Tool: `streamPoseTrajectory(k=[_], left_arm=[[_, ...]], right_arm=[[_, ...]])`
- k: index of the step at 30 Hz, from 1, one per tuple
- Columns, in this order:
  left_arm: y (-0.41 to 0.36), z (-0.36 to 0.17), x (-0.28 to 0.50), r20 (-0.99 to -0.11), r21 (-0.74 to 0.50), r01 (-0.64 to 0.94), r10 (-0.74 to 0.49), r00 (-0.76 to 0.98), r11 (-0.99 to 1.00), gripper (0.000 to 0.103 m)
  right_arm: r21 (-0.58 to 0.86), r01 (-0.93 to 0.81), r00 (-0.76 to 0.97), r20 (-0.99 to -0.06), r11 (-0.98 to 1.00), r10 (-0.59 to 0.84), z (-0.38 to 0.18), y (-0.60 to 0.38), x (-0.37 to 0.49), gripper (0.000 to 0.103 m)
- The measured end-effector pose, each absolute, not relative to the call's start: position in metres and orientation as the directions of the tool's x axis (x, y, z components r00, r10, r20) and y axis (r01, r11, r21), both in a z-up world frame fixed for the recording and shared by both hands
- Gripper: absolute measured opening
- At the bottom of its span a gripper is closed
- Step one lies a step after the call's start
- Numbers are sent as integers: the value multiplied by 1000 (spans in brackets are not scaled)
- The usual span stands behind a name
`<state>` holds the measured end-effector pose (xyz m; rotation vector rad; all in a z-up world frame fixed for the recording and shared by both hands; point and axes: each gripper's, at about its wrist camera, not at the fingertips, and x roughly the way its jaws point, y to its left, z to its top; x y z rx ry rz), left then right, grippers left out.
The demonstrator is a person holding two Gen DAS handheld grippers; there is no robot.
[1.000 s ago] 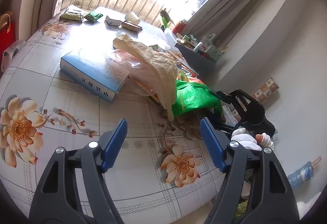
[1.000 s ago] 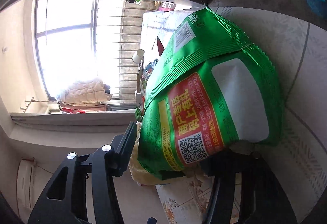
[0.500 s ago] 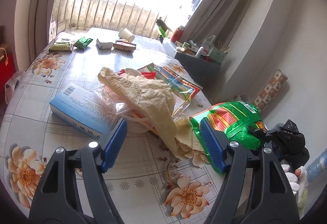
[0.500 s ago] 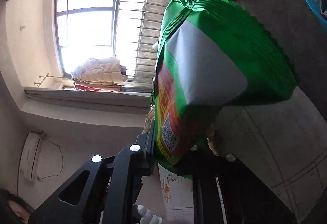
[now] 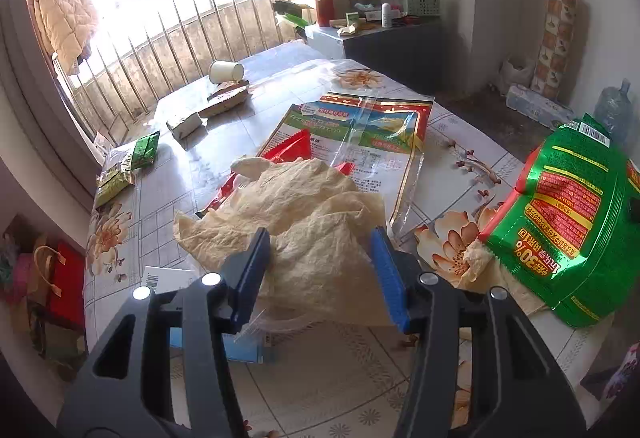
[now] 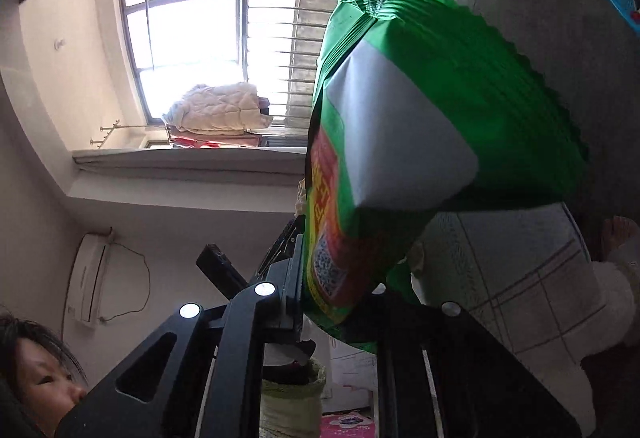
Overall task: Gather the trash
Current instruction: 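Grasp the green snack bag with right gripper while left grasps the beige cloth, then lift the beige cloth off the table with the left gripper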
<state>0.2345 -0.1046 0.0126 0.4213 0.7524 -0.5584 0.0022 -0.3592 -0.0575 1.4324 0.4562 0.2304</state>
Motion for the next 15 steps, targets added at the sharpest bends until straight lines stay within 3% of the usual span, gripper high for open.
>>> streamPoseTrajectory(k=[2,7,15], left_arm=[[-108,11,233,-747,165,625,-318,585,763,29],[-112,15,228,-743,196,644,-316,589,740,5],[-92,65,201,-672,143,636,-398,625,758,2]], right_arm=[[988,102,893,-140,112,427,-60,-360,2,13],[995,68,893,-92,71,440,-64,-364,8,13],[1000,-10,904,0,22,427,-79,-365,0,13]])
